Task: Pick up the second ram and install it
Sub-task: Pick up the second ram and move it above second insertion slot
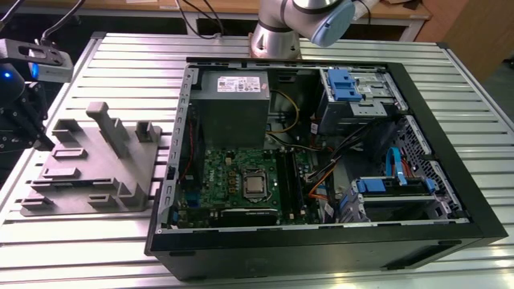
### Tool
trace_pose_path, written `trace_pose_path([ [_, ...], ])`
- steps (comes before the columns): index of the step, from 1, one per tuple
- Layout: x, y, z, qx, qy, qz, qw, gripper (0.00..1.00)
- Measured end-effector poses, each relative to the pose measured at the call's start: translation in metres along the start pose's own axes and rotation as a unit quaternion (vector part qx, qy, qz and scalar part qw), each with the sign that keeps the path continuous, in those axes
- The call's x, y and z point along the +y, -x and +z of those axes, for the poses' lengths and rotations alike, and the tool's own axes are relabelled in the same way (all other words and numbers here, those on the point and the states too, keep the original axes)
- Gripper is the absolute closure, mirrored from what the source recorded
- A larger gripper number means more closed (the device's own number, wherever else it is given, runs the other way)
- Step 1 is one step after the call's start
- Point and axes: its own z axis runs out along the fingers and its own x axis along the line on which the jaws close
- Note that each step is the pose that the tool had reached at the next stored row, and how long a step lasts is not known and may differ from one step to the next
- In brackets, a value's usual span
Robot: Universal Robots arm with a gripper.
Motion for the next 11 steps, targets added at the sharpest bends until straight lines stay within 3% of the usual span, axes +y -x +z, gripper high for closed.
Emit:
trace_pose_path([
  [11, 0.0, 0.0, 0.0001, -0.0003, -0.0003, 0.006, 1.0, 0.92],
])
